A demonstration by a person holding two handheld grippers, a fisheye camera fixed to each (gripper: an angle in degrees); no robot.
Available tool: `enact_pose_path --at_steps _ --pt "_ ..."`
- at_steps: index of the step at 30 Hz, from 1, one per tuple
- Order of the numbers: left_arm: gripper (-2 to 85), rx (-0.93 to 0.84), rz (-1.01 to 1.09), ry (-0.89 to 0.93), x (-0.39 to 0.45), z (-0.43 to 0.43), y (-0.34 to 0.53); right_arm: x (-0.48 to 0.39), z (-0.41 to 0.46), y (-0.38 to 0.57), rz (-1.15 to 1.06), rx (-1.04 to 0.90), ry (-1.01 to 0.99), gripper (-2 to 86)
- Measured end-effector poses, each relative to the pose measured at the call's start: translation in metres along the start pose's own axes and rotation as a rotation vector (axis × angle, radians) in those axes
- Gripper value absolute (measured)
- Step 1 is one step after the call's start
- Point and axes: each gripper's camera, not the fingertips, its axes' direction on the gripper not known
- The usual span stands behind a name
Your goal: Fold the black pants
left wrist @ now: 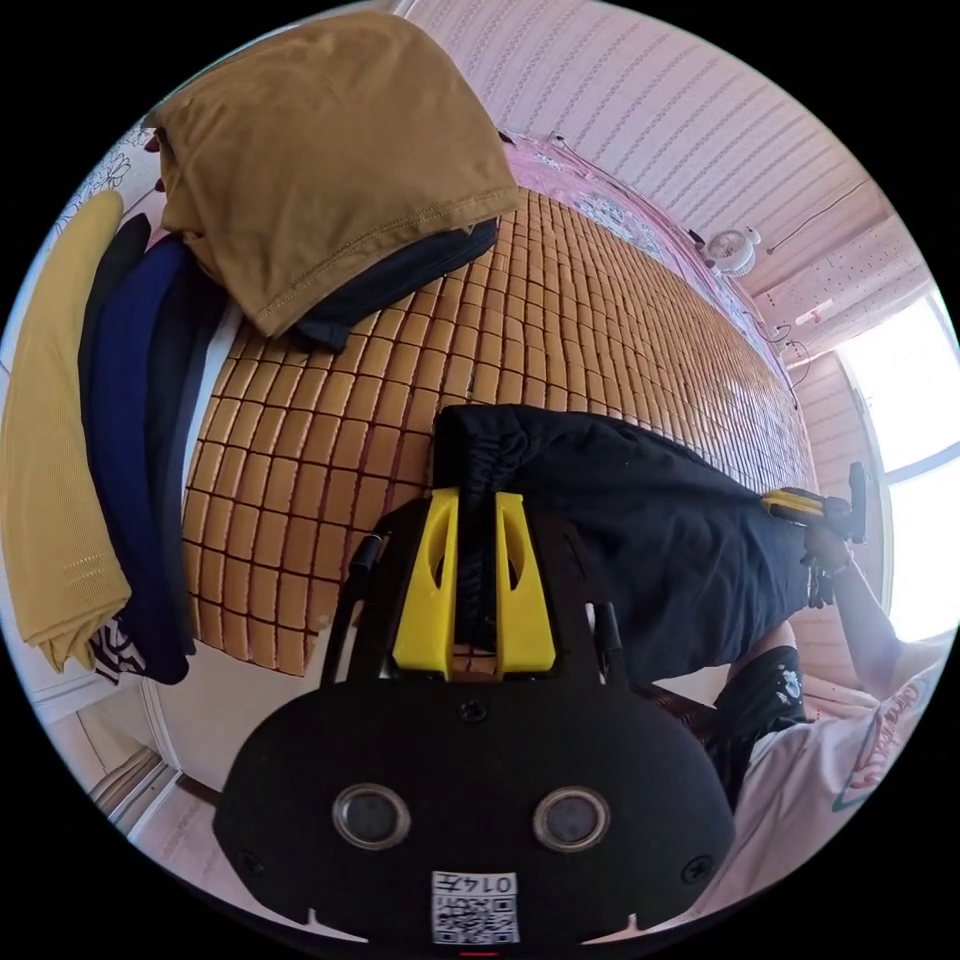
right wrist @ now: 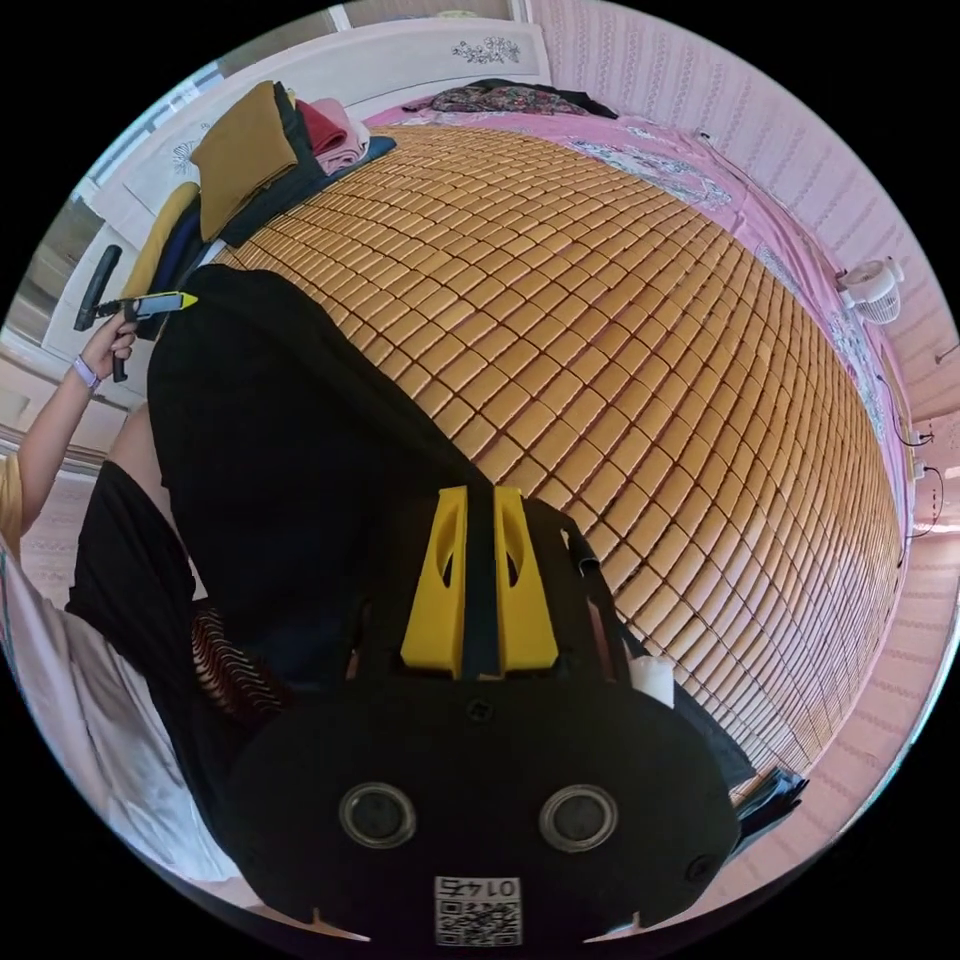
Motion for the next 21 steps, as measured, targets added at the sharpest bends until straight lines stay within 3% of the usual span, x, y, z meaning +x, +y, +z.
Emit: enact_pose_path --at_steps 8,10,12,14,19,21 --pt "6.4 -0.038 0.019 -0.276 0.016 0.01 -0.034 0.01 -0.004 -0.03 0.064 0.1 -0.137 1.7" --pt "7.3 0.009 -0.112 -0.214 -0.002 0.005 -0.041 0.011 -0.015 -0.037 0.097 0.174 -0.172 2.4" --pt "8.9 0.1 -0.325 0.056 -0.038 -0.01 -0.037 0.016 -0.033 -0.036 0.141 0.255 -0.176 2.7" --pt "10.2 0.172 -0.4 0.172 -0.054 -0.024 -0.027 0.031 -0.056 -0.018 0.192 0.329 -0.157 3.4" --pt "7.8 0.311 -0.358 -0.03 -0.035 -0.07 0.015 0.075 -0.078 0.063 0.41 0.334 -0.018 3.6" --pt "5.9 0.296 -0.21 -0.054 0.005 -0.075 0.028 0.086 -0.08 0.098 0.496 0.303 0.029 2.6"
